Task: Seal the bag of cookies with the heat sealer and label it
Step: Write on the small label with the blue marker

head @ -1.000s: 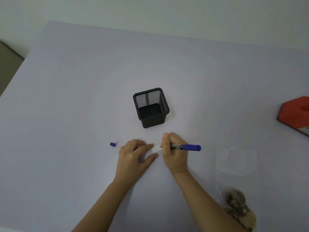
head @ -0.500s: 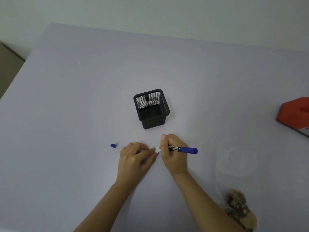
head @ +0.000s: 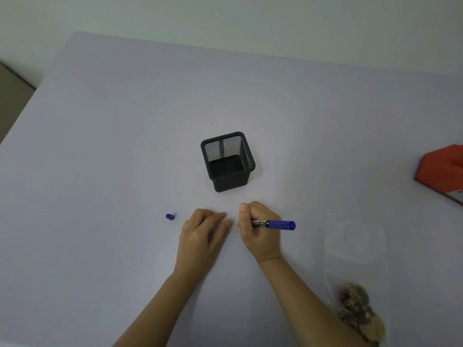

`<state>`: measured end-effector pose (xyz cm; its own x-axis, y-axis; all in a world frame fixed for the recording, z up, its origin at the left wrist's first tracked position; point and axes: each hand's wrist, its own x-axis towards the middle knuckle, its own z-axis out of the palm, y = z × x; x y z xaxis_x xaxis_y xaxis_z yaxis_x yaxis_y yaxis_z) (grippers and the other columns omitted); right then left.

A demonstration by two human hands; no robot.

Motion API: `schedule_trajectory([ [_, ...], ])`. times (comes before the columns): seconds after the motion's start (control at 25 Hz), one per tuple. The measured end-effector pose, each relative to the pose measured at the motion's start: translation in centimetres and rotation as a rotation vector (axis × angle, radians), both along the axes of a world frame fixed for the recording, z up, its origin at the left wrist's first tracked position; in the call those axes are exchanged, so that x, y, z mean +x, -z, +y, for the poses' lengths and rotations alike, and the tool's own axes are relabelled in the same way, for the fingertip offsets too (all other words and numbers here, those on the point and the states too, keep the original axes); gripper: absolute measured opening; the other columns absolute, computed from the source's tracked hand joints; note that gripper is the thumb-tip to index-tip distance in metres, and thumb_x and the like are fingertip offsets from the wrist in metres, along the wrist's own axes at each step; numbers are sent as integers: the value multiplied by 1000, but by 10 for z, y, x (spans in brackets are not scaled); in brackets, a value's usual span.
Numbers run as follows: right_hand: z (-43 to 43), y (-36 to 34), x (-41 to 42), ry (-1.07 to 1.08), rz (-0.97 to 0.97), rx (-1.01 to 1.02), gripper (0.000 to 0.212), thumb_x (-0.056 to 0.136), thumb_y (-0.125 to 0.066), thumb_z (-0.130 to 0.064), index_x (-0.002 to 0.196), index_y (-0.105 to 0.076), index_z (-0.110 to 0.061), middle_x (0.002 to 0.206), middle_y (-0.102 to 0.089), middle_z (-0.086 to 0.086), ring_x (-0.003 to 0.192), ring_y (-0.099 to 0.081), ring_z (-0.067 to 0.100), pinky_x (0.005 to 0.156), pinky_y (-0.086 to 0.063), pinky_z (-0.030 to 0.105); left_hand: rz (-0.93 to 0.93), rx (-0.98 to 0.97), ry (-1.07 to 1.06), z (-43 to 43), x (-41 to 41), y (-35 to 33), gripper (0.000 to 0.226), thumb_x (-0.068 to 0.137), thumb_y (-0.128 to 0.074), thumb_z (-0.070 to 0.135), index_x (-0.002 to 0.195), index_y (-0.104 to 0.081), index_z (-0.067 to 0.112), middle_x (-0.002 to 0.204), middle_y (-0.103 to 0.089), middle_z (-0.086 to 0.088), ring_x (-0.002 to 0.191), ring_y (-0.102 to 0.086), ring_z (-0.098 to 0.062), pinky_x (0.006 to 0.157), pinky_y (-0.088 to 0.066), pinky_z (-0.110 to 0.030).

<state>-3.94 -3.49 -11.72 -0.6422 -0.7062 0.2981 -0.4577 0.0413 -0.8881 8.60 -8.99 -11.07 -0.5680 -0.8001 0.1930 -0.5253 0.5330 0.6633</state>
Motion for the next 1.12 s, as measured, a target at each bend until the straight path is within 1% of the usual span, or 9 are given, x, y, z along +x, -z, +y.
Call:
schedule_trajectory([
  [0.08, -1, 0, 1, -20, 8, 8, 43, 90, -45, -17, 49, -36, -6, 47, -37, 0, 46, -34, 1, 46, -27, 9, 47, 8, -40, 1, 5, 0, 31, 88, -54, 32, 99, -72, 9, 89, -59, -1, 76, -54, -8, 66, -47, -20],
  [0.16, 1, 2, 2, -18, 17, 12, 42, 90, -45, -15, 50, -35, -7, 50, -34, -4, 47, -32, -5, 49, -25, 5, 14, -71, 38, 5, 10, 3, 27, 86, -59, 31, 99, -73, 11, 87, -61, -2, 75, -56, -11, 64, -47, -26],
  [0.24, 1, 1, 9, -50, -25, 21, 42, 90, -44, -15, 49, -36, -7, 48, -36, -1, 46, -33, -1, 48, -26, 5, -61, -124, 88, 7, 20, 6, 25, 85, -63, 33, 100, -74, 17, 86, -63, -1, 76, -56, -13, 64, -45, -29],
  [0.32, 3, 2, 9, -29, -40, 14, 42, 90, -44, -16, 49, -37, -6, 45, -38, 5, 47, -34, 4, 47, -27, 6, -106, -144, 100, 7, 19, 8, 25, 85, -61, 38, 100, -74, 22, 87, -64, 1, 75, -55, -12, 63, -43, -29],
  [0.36, 2, 2, 7, -22, -45, 14, 42, 89, -44, -17, 49, -37, -8, 45, -37, 4, 47, -34, 4, 48, -27, 5, -119, -147, 100, 5, 17, 8, 25, 85, -60, 40, 99, -74, 24, 88, -64, 1, 73, -53, -12, 63, -42, -28],
  [0.56, -1, 3, 1, -27, -67, 19, 38, 89, -44, -20, 54, -32, -17, 50, -30, -20, 44, -34, -1, 49, -27, 3, -107, -129, 104, 1, 7, 8, 24, 84, -60, 41, 95, -75, 26, 86, -63, 2, 67, -51, -12, 60, -41, -29],
  [0.76, -1, -1, 3, -31, -90, 10, 36, 89, -44, -21, 55, -31, -20, 51, -30, -22, 44, -37, -3, 49, -28, 2, -113, -125, 103, 1, 7, 8, 22, 84, -62, 40, 95, -75, 27, 86, -63, 4, 66, -48, -11, 59, -39, -28],
  [0.96, -1, 0, 3, -29, -76, 27, 39, 89, -44, -21, 52, -36, -14, 48, -32, -16, 45, -37, -2, 50, -28, 3, -108, -127, 98, 1, 7, 8, 22, 84, -61, 40, 95, -75, 27, 86, -63, 3, 65, -49, -12, 59, -40, -29],
  [1.12, -1, 2, 3, -24, -83, 39, 45, 90, -45, -22, 50, -41, -3, 46, -39, 2, 46, -40, 14, 46, -31, 9, -111, -131, 97, 1, 7, 7, 24, 85, -59, 41, 95, -75, 26, 86, -63, 2, 65, -51, -12, 59, -40, -29],
])
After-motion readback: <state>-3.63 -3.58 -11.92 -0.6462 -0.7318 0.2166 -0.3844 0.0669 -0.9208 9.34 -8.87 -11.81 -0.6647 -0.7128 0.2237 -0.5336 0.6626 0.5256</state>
